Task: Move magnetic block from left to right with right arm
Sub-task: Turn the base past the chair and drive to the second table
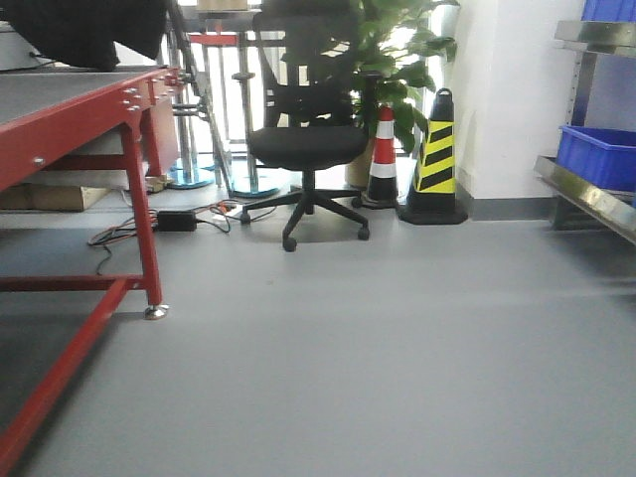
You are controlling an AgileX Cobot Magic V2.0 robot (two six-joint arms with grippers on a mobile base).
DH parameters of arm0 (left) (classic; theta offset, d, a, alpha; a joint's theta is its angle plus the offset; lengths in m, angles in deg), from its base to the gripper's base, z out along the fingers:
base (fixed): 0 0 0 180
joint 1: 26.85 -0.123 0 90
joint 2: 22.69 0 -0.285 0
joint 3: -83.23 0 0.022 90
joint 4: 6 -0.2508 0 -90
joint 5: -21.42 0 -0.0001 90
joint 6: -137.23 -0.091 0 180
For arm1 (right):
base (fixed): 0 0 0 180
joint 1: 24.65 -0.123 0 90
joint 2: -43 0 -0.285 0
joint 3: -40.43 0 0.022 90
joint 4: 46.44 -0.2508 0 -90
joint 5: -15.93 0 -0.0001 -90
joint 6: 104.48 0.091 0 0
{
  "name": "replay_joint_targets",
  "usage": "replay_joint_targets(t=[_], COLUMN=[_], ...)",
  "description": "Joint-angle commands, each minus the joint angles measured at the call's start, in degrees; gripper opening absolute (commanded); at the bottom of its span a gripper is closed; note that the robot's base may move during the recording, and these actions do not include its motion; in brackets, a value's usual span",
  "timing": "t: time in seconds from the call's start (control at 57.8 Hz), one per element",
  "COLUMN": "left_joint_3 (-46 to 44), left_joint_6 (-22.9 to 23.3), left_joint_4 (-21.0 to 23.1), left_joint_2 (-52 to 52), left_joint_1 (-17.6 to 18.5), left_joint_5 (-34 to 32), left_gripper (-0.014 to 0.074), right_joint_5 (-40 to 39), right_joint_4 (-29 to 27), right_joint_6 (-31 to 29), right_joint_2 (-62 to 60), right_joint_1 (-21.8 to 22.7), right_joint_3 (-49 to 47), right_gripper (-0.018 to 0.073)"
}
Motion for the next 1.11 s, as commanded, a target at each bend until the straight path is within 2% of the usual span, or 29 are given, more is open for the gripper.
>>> replay_joint_targets(t=[0.0,1.09], left_joint_3=[0.4,0.4], left_joint_6=[0.4,0.4], left_joint_4=[0.1,0.1], left_joint_2=[-0.5,-0.5], left_joint_1=[-0.1,-0.1], left_joint_5=[-4.6,-4.6], left_gripper=[-0.0126,-0.0126], right_joint_5=[-4.8,-4.8], right_joint_4=[0.1,0.1], right_joint_6=[-0.5,-0.5], right_joint_2=[0.2,0.2], right_joint_1=[-0.1,-0.1], right_joint_3=[-1.7,-1.7], right_gripper=[0.0234,0.0234])
